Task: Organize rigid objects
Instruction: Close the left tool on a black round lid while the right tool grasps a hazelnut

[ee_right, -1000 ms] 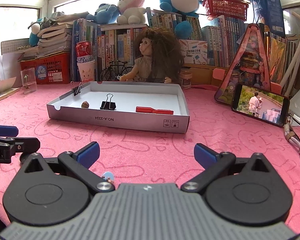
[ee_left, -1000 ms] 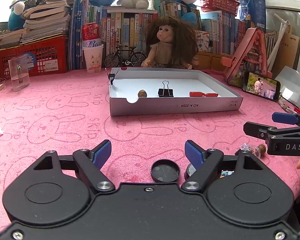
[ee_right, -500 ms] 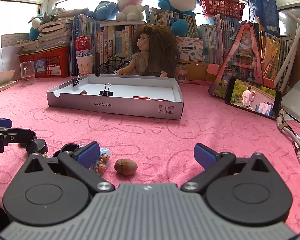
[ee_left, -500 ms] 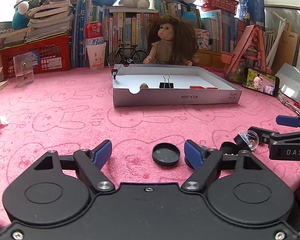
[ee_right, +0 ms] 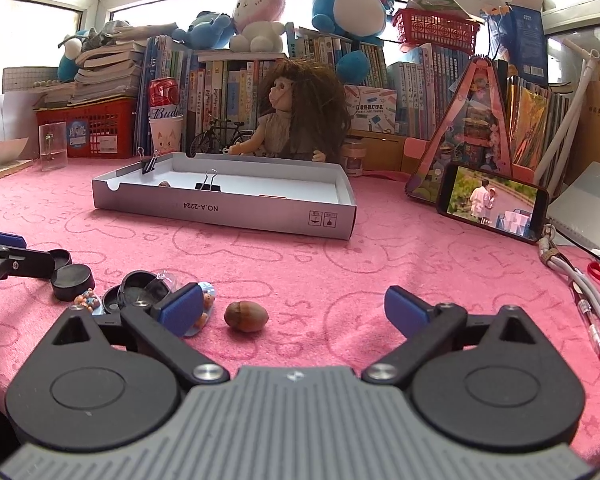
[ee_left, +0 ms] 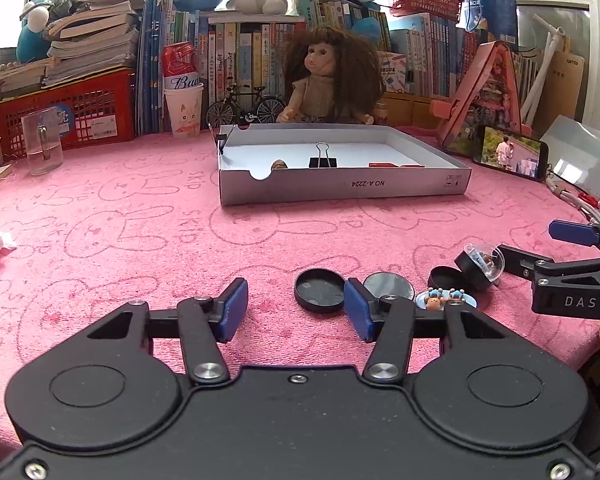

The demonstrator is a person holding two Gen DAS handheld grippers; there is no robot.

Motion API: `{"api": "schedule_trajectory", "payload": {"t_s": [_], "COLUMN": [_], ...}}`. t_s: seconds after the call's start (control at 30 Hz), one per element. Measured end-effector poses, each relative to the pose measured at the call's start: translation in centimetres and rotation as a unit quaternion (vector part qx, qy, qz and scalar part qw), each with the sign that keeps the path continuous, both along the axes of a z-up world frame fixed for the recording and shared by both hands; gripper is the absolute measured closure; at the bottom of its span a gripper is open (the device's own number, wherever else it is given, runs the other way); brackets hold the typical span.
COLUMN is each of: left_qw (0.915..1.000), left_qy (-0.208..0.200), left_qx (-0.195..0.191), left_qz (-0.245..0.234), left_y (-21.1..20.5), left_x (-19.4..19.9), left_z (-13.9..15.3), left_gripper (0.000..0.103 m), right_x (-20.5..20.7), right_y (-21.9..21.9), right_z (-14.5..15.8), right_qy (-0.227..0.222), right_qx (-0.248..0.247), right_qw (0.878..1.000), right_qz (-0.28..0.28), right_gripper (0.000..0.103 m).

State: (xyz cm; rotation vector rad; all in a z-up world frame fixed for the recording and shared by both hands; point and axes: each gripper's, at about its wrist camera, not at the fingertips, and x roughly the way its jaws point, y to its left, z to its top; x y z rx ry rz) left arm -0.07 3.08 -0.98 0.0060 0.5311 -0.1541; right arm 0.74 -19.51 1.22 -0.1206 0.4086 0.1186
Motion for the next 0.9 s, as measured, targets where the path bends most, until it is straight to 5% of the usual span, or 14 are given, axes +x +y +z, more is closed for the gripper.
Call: {"api": "schedule_trajectory", "payload": {"t_s": [0.57, 0.9], "left_qw": [0.9992, 0.9995], "left_qy": [-0.021, -0.020], "left_qx": [0.032, 0.025], "left_qz": [0.004, 0.006], "left_y": [-1.6, -1.6], "left_x": [0.3, 0.4], "left_z": [-0.7, -0.8], "left_gripper": [0.054, 0.058], "right_x": [-1.9, -2.0], "right_y": [0.4, 1.2], "right_z": [-0.2, -0.6], "right_qy": [-0.043, -0.034], "right_qx": [0.004, 0.000], "right_qw": [0.999, 0.999], "right_qz": [-0.008, 0.004], "right_gripper": [0.042, 0.047]}}
